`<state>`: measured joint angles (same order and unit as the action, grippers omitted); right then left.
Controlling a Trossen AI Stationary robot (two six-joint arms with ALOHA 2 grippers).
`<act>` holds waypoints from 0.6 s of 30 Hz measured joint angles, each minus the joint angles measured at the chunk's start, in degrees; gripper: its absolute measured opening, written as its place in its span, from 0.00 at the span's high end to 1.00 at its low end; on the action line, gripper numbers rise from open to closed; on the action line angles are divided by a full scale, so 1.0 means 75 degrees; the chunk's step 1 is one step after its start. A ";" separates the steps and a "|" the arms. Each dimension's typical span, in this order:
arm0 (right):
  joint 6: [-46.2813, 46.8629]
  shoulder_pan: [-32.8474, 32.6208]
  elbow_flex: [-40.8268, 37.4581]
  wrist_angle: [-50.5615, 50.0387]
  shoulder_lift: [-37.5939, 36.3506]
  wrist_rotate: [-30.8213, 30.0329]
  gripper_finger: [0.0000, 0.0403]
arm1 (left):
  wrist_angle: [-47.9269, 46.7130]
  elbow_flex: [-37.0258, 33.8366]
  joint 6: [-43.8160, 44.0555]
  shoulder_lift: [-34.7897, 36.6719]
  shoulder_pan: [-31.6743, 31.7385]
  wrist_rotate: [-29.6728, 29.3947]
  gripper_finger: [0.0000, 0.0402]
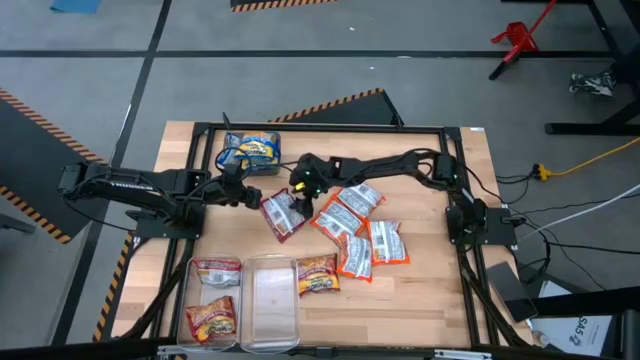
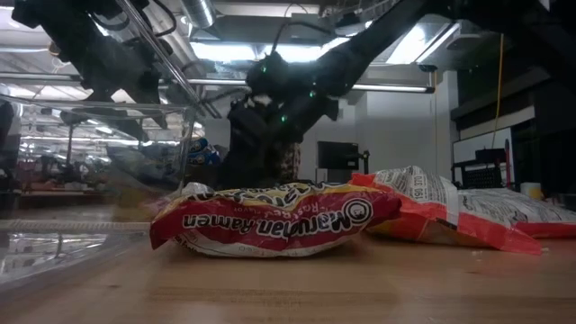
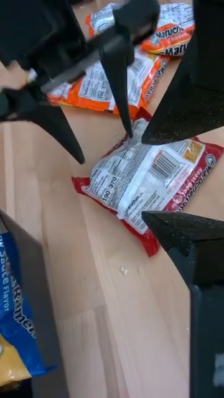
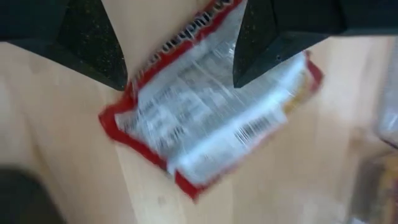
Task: Sort Maruchan noodles
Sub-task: Put the red noodle pack into the left transparent bin
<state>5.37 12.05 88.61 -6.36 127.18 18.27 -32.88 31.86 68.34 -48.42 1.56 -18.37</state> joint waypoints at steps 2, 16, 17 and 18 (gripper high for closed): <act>-0.0007 -0.0001 0.0001 -0.0014 -0.0100 0.0058 0.32 | 0.0000 0.0000 -0.0002 0.0000 0.0000 0.0088 0.55; -0.0168 0.0051 0.0079 0.0013 -0.0982 0.1404 0.32 | 0.0160 0.0000 -0.0332 0.0000 -0.0499 -0.0012 0.55; -0.0233 0.0077 0.0159 0.0013 -0.1075 0.1625 0.32 | 0.0158 0.0000 -0.0334 0.0000 -0.0513 -0.0061 0.55; -0.0354 0.0120 0.0247 0.0023 -0.1173 0.1829 0.32 | 0.0170 0.0000 -0.0334 0.0000 -0.0513 -0.0069 0.55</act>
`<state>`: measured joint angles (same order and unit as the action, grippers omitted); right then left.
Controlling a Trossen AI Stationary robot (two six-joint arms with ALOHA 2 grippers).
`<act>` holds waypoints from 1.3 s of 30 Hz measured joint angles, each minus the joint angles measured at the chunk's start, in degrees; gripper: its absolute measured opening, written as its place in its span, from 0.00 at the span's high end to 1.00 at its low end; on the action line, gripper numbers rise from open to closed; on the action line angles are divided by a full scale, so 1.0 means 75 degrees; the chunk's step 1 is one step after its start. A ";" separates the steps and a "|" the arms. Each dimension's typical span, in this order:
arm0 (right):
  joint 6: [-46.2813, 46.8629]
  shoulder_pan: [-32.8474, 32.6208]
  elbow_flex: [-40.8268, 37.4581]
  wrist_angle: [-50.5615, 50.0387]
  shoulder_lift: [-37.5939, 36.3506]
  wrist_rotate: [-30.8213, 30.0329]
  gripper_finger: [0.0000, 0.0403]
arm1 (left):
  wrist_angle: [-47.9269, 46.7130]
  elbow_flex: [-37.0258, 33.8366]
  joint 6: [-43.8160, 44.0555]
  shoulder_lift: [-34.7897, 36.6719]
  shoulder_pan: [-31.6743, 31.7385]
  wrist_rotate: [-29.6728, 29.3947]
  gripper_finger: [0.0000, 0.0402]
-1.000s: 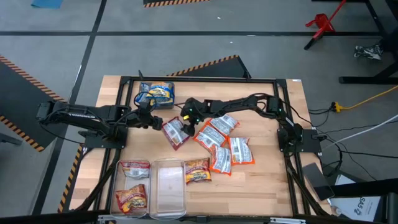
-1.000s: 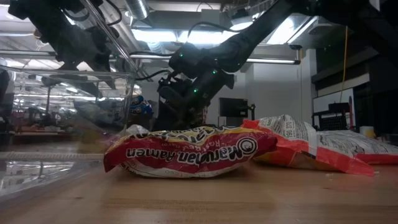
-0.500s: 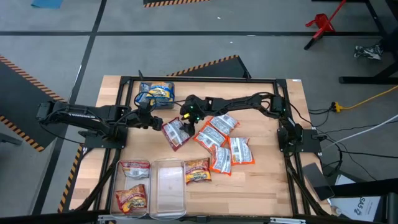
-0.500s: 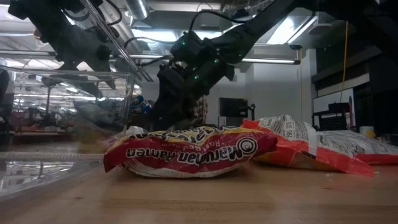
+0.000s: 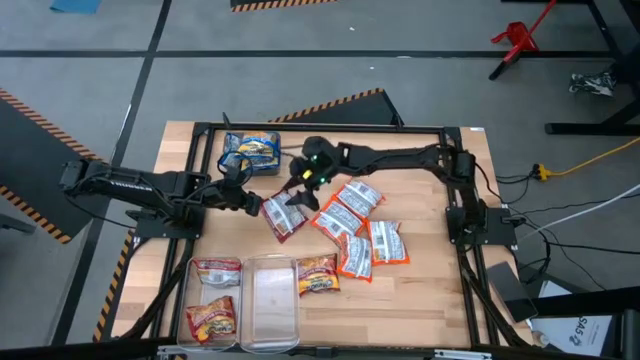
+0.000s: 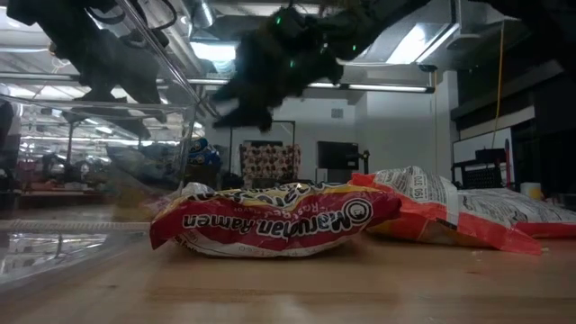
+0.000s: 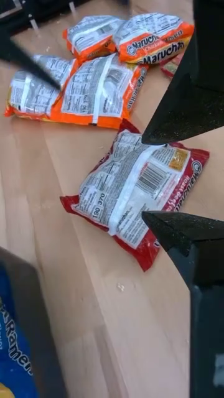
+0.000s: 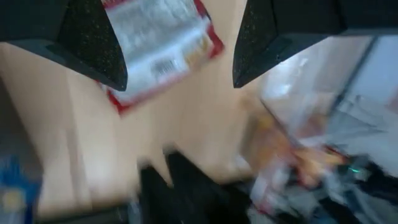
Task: Sort Maruchan noodles
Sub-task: Put the red noodle pack into the left transparent bin
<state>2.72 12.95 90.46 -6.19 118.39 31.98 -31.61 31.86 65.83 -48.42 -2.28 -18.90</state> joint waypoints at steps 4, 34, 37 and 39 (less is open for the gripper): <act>-0.0401 0.0041 0.0559 0.0052 -0.0178 0.0255 0.32 | 0.0022 0.0000 -0.0001 0.0000 0.0000 -0.0009 0.55; 0.0308 0.0535 -0.0379 0.1147 0.0897 -0.1981 0.32 | 0.0974 -0.0998 0.0203 0.0003 -0.0238 -0.0556 0.55; 0.0438 0.0434 -0.0904 0.2004 0.0898 -0.1980 0.32 | 0.1070 -0.1041 0.0203 0.0003 -0.0251 -0.0649 0.55; 0.0537 0.0334 -0.1222 0.2740 0.0956 -0.2094 0.32 | 0.1146 -0.1074 0.0204 0.0002 -0.0251 -0.0736 0.55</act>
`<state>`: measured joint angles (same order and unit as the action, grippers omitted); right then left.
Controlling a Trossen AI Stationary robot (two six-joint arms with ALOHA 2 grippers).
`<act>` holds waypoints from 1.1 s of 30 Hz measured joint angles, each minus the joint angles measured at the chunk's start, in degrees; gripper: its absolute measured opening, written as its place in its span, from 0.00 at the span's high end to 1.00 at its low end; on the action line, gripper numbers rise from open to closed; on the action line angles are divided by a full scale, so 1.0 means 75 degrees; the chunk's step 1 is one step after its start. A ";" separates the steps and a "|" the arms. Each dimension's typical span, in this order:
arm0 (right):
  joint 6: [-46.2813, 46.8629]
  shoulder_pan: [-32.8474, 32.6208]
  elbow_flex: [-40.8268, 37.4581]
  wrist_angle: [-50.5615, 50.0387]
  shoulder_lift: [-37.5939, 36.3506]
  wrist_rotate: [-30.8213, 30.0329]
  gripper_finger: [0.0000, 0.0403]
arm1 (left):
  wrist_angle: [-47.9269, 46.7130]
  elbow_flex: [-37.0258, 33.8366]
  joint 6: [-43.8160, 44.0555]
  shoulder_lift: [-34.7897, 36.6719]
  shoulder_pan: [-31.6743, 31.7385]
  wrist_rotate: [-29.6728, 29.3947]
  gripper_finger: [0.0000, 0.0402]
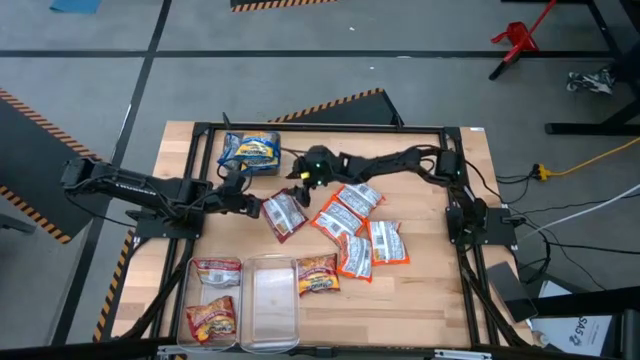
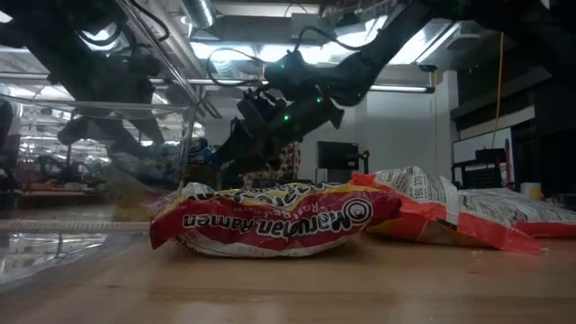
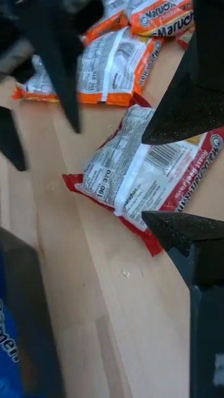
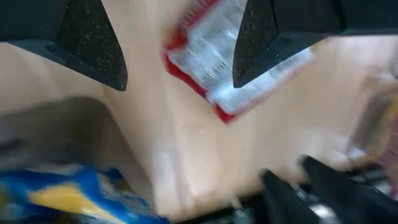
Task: Sort Maruchan noodles
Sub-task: Put the red noodle pack into the left transparent bin
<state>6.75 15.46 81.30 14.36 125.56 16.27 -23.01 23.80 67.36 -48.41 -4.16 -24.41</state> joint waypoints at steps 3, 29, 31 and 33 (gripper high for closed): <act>0.0107 -0.0031 -0.0295 0.0673 0.0101 -0.0195 0.32 | 0.0011 -0.0004 0.0001 0.0001 0.0000 -0.0052 0.55; 0.0649 -0.0110 -0.0300 0.1544 0.1158 -0.0013 0.62 | 0.0290 -0.0007 -0.0056 -0.0002 0.0003 -0.0454 0.55; 0.0666 -0.0110 -0.0297 0.1535 0.1155 0.0039 0.73 | 0.0285 -0.0007 -0.0056 -0.0002 0.0003 -0.0468 0.55; 0.0689 -0.0114 -0.0297 0.1544 0.1151 0.0038 0.85 | 0.0285 -0.0007 -0.0059 -0.0002 0.0003 -0.0468 0.55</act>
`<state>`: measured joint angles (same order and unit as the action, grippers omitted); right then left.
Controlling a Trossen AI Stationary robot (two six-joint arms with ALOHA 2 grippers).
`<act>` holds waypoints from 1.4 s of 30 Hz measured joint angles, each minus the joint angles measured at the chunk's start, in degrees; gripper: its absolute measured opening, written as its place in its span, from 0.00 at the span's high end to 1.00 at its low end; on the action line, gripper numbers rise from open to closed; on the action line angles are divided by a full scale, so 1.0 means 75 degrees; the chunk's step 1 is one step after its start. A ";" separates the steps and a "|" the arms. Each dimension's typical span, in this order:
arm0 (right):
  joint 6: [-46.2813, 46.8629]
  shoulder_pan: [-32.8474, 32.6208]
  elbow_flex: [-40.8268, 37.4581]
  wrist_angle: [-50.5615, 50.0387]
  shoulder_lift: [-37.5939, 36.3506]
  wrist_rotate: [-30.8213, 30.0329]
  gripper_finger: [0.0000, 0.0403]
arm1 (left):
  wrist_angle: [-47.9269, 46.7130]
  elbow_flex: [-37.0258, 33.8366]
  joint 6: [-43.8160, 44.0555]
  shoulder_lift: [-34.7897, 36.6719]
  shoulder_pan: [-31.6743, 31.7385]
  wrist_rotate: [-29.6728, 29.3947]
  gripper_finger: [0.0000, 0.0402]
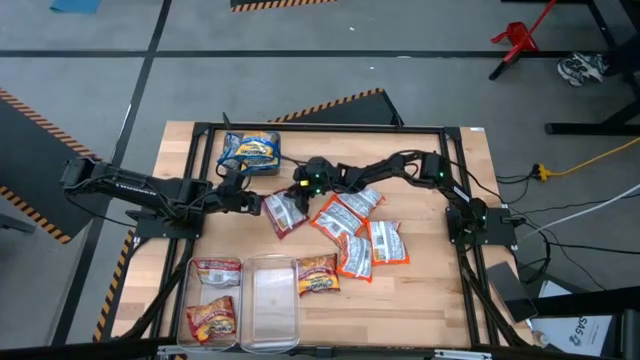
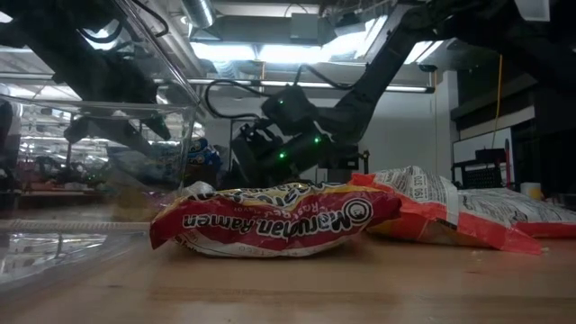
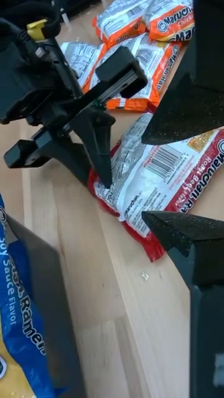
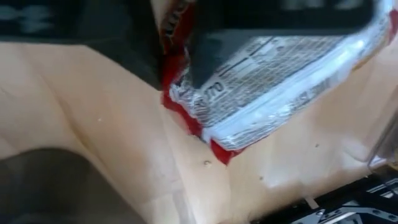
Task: Sort Maruchan noodles
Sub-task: Put the red noodle pack into the left transparent bin
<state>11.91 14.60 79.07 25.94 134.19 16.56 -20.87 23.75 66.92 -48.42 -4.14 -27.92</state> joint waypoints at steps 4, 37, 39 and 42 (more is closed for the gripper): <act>0.0246 -0.0002 0.0000 0.0100 0.0000 -0.0020 0.97 | 0.0016 0.0000 -0.0007 0.0000 0.0000 0.0056 0.55; -0.0489 -0.0293 0.0108 -0.1277 -0.2340 -0.0155 1.00 | 0.0772 0.0000 -0.1457 0.0000 -0.0003 -0.0383 0.55; -0.0575 -0.0290 0.0108 -0.1380 -0.2492 -0.0178 1.00 | 0.0982 0.0000 -0.1606 0.0000 -0.0003 -0.0367 0.55; -0.0764 -0.0293 0.0108 -0.1635 -0.2786 -0.0352 1.00 | 0.1270 0.0000 -0.1802 0.0000 -0.0003 -0.0309 0.55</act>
<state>6.18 12.40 79.88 13.68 113.30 13.92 -11.35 23.75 53.40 -48.42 -4.16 -30.24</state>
